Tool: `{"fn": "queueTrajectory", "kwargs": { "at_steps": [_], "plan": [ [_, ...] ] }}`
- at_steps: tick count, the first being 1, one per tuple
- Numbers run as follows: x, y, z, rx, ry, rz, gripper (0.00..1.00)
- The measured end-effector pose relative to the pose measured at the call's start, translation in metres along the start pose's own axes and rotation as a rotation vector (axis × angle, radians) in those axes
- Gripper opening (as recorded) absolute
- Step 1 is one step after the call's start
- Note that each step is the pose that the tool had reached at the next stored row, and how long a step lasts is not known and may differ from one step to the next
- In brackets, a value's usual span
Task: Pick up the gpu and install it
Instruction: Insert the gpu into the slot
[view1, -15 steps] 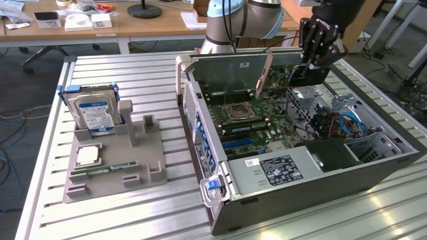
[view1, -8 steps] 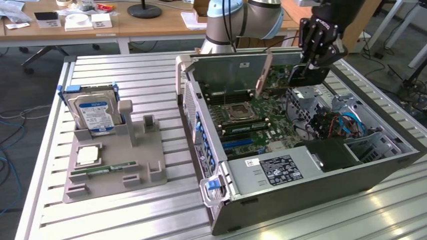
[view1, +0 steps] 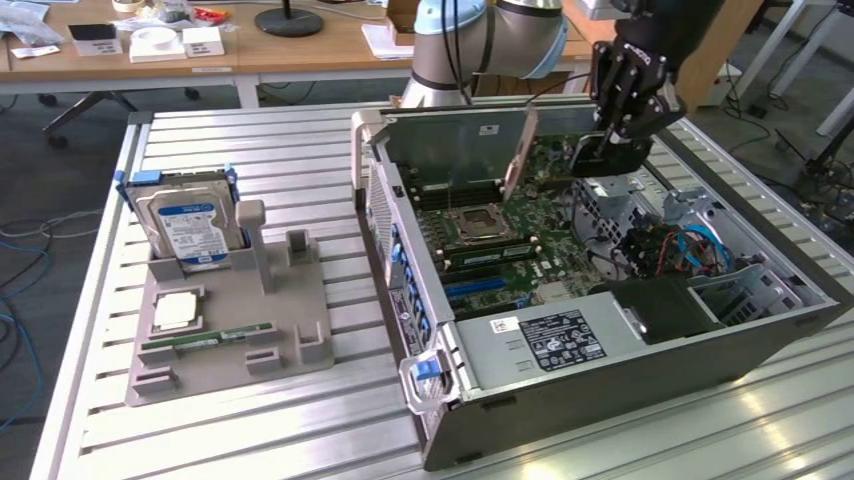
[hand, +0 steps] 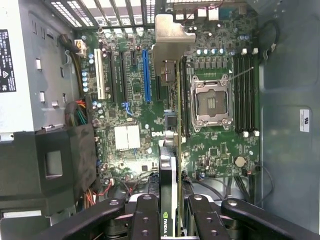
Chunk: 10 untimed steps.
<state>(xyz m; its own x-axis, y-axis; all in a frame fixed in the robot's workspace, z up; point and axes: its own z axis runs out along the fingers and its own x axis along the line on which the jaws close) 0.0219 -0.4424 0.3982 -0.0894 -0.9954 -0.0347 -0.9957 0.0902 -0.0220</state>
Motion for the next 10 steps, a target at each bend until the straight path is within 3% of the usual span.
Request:
{"fn": "queueTrajectory", "kwargs": {
  "at_steps": [6, 10],
  "plan": [
    [0.0013, 0.0027, 0.0083, 0.0000, 0.0000, 0.000, 0.27],
    [0.0022, 0.0099, 0.0108, 0.0002, 0.0001, 0.005, 0.27]
  ]
}}
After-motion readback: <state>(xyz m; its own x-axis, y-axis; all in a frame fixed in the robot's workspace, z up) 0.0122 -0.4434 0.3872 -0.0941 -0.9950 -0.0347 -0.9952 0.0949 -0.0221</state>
